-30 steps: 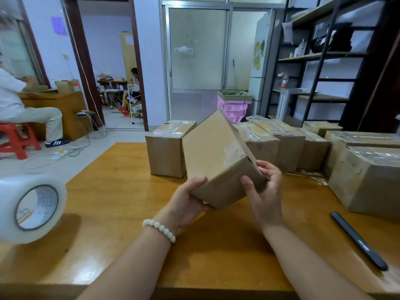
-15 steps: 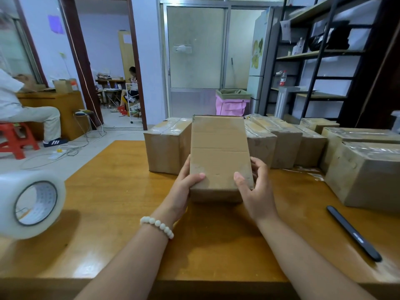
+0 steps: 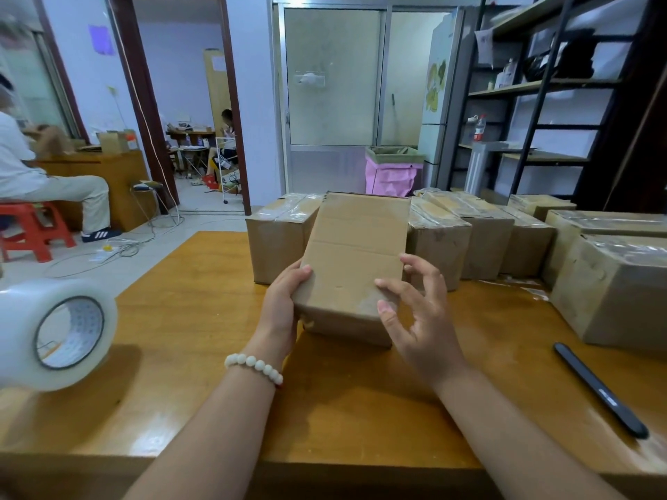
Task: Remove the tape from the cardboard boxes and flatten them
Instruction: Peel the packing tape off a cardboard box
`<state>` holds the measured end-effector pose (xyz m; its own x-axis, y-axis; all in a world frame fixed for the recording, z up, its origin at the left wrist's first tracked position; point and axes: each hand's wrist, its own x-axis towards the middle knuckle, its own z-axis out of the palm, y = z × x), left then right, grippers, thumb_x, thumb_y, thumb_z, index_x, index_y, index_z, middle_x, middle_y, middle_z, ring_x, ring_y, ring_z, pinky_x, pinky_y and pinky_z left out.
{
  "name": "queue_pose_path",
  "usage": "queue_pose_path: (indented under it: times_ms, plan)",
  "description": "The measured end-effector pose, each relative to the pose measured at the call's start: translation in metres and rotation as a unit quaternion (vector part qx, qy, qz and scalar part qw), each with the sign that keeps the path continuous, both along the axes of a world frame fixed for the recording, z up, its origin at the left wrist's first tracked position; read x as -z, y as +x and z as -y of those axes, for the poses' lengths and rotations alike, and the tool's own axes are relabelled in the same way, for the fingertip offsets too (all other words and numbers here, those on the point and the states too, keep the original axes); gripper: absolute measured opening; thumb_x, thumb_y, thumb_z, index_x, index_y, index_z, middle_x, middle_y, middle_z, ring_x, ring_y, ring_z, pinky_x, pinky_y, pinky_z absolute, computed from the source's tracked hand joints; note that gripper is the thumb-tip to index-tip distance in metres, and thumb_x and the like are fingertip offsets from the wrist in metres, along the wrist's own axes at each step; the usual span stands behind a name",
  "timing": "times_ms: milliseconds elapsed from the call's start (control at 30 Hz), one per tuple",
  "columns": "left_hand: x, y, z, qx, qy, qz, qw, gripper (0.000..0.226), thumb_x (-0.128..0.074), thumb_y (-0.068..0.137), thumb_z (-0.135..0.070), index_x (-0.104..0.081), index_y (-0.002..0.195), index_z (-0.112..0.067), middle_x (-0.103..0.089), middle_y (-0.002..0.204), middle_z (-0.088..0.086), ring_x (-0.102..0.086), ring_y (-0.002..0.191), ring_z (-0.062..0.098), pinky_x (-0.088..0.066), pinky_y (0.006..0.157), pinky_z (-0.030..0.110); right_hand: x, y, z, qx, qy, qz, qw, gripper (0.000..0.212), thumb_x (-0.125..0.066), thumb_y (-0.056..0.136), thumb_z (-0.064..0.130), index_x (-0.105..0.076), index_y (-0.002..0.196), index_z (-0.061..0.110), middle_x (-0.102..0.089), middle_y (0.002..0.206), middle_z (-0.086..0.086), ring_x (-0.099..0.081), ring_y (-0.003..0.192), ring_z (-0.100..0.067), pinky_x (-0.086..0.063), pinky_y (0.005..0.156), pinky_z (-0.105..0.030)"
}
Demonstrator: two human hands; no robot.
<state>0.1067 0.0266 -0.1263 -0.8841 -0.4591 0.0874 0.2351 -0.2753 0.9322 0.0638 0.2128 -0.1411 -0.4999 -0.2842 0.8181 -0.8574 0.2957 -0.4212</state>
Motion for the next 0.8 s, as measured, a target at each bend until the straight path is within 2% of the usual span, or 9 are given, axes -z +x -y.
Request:
queue_pose_path:
  times_ms: [167, 300, 367, 467, 533, 633, 700, 767, 800]
  plan:
    - [-0.004, 0.001, -0.003, -0.061, -0.02, -0.023, 0.998, 0.016, -0.054, 0.095, -0.017, -0.065, 0.105, -0.022, -0.065, 0.102, 0.002, -0.058, 0.091, 0.015, -0.046, 0.069, 0.023, -0.007, 0.001, 0.006, 0.015, 0.034, -0.002, 0.999, 0.039, -0.045, 0.087, 0.033, -0.06, 0.116, 0.011, -0.05, 0.122, 0.005, -0.033, 0.122, -0.015, -0.016, 0.106, -0.008]
    - [0.001, 0.004, -0.014, -0.139, -0.207, -0.073, 0.966, 0.023, -0.061, 0.094, -0.015, -0.057, 0.115, -0.024, -0.056, 0.108, -0.013, -0.053, 0.097, 0.001, -0.046, 0.072, 0.008, -0.013, -0.002, 0.009, 0.03, 0.052, 0.043, 0.997, 0.048, -0.038, 0.088, 0.037, -0.065, 0.12, 0.014, -0.046, 0.118, 0.009, -0.028, 0.117, -0.009, -0.01, 0.1, 0.0]
    - [0.007, 0.002, -0.017, -0.152, -0.26, -0.069, 0.951, 0.03, -0.063, 0.092, -0.016, -0.053, 0.118, -0.027, -0.05, 0.111, -0.02, -0.049, 0.101, -0.005, -0.043, 0.076, 0.005, -0.017, -0.003, 0.011, 0.032, 0.046, 0.064, 0.996, 0.046, -0.039, 0.086, 0.039, -0.069, 0.112, 0.016, -0.049, 0.113, 0.011, -0.029, 0.114, -0.005, -0.011, 0.098, 0.001]
    - [0.004, -0.001, -0.013, -0.162, -0.196, -0.074, 0.964, 0.028, -0.062, 0.093, -0.014, -0.053, 0.119, -0.023, -0.054, 0.111, -0.016, -0.052, 0.102, 0.0, -0.043, 0.079, 0.006, -0.029, -0.006, 0.013, 0.04, 0.06, 0.055, 0.996, 0.035, -0.046, 0.085, 0.033, -0.072, 0.099, 0.015, -0.056, 0.098, 0.008, -0.04, 0.105, -0.013, -0.019, 0.094, -0.004]
    - [0.002, -0.003, -0.006, -0.189, -0.159, -0.077, 0.966, 0.022, -0.061, 0.094, -0.013, -0.056, 0.114, -0.022, -0.06, 0.111, -0.009, -0.056, 0.103, 0.008, -0.046, 0.08, 0.011, -0.042, -0.006, 0.014, 0.029, 0.114, 0.078, 0.99, 0.022, -0.051, 0.09, 0.022, -0.071, 0.096, 0.016, -0.054, 0.088, 0.013, -0.043, 0.096, -0.013, -0.028, 0.087, -0.013]
    - [0.001, -0.003, 0.001, -0.223, -0.156, -0.077, 0.959, 0.015, -0.059, 0.095, -0.013, -0.059, 0.098, -0.028, -0.064, 0.101, -0.007, -0.057, 0.091, 0.008, -0.045, 0.071, 0.007, -0.063, -0.006, 0.019, -0.01, 0.216, 0.129, 0.968, 0.013, -0.055, 0.092, 0.016, -0.068, 0.091, 0.014, -0.05, 0.084, 0.013, -0.045, 0.084, -0.005, -0.032, 0.071, -0.01]
    - [0.002, -0.001, -0.001, -0.243, -0.215, -0.088, 0.942, 0.013, -0.058, 0.096, -0.018, -0.06, 0.093, -0.03, -0.061, 0.094, -0.008, -0.053, 0.087, 0.008, -0.043, 0.07, 0.009, -0.076, -0.008, 0.02, -0.022, 0.253, 0.155, 0.955, 0.009, -0.059, 0.09, 0.017, -0.067, 0.086, 0.014, -0.054, 0.086, 0.01, -0.049, 0.08, -0.004, -0.035, 0.067, -0.01]
    - [0.007, -0.001, -0.004, -0.252, -0.33, -0.119, 0.902, 0.004, -0.058, 0.093, -0.03, -0.062, 0.091, -0.03, -0.059, 0.099, -0.01, -0.051, 0.099, 0.01, -0.039, 0.084, 0.012, -0.085, -0.011, 0.021, -0.035, 0.267, 0.191, 0.944, 0.007, -0.065, 0.088, 0.019, -0.069, 0.085, 0.014, -0.057, 0.082, 0.012, -0.051, 0.075, -0.001, -0.037, 0.066, -0.01]
    - [0.011, -0.003, -0.006, -0.247, -0.389, -0.13, 0.878, 0.013, -0.055, 0.09, -0.038, -0.065, 0.091, -0.029, -0.057, 0.105, -0.011, -0.046, 0.107, 0.011, -0.034, 0.093, 0.012, -0.086, -0.013, 0.021, -0.043, 0.261, 0.205, 0.942, 0.006, -0.067, 0.087, 0.019, -0.069, 0.084, 0.014, -0.058, 0.081, 0.013, -0.052, 0.076, -0.002, -0.038, 0.067, -0.012]
